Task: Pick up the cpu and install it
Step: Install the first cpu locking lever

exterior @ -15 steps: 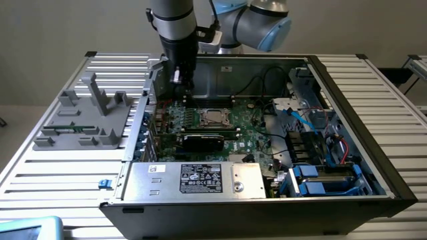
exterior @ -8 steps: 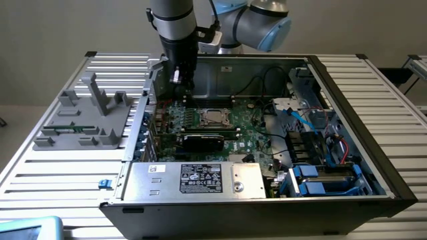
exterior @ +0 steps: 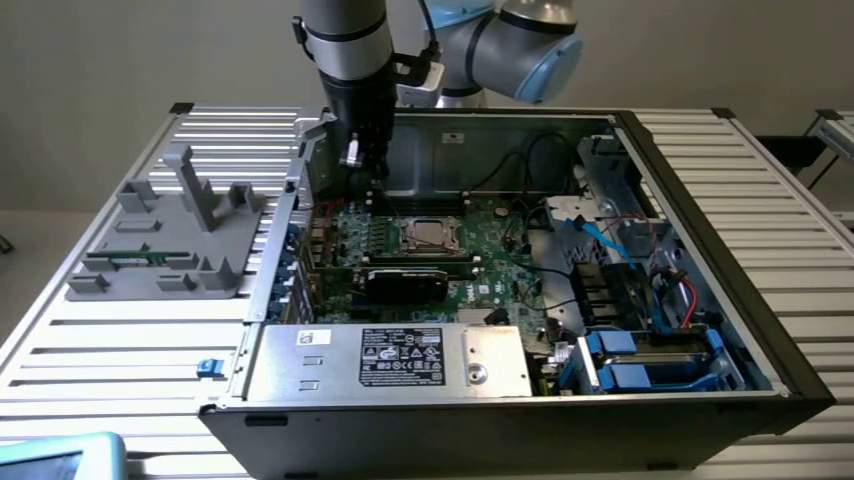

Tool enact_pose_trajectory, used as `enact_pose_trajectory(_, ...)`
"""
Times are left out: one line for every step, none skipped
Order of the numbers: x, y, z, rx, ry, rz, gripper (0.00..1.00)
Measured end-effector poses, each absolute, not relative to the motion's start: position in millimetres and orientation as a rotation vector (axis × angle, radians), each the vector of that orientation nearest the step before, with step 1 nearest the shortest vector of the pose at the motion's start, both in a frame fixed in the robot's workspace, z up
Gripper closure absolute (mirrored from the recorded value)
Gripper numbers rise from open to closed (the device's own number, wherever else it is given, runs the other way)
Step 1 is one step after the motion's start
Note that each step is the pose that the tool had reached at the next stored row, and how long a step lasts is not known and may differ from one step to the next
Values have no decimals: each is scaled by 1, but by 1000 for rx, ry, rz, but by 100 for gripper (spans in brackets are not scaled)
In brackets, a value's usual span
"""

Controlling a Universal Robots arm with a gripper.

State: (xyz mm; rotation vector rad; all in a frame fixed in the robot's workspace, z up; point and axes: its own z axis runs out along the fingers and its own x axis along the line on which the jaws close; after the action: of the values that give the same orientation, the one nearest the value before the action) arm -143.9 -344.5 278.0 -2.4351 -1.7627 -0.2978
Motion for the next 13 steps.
enact_pose_trajectory(-144,-344,278,-2435,-1763,-298,88)
enact_pose_trajectory(-144,-344,278,-2435,-1763,-297,88)
enact_pose_trajectory(-144,-344,278,-2438,-1759,-298,88)
enact_pose_trajectory(-144,-344,278,-2450,-1745,-299,88)
enact_pose_trajectory(-144,-344,278,-2465,-1726,-301,88)
enact_pose_trajectory(-144,-344,278,-2479,-1708,-302,88)
enact_pose_trajectory(-144,-344,278,-2495,-1687,-304,88)
enact_pose_trajectory(-144,-344,278,-2510,-1668,-305,88)
enact_pose_trajectory(-144,-344,278,-2524,-1649,-307,88)
enact_pose_trajectory(-144,-344,278,-2538,-1630,-308,88)
enact_pose_trajectory(-144,-344,278,-2553,-1610,-310,88)
enact_pose_trajectory(-144,-344,278,-2566,-1591,-311,88)
enact_pose_trajectory(-144,-344,278,-2580,-1571,-313,88)
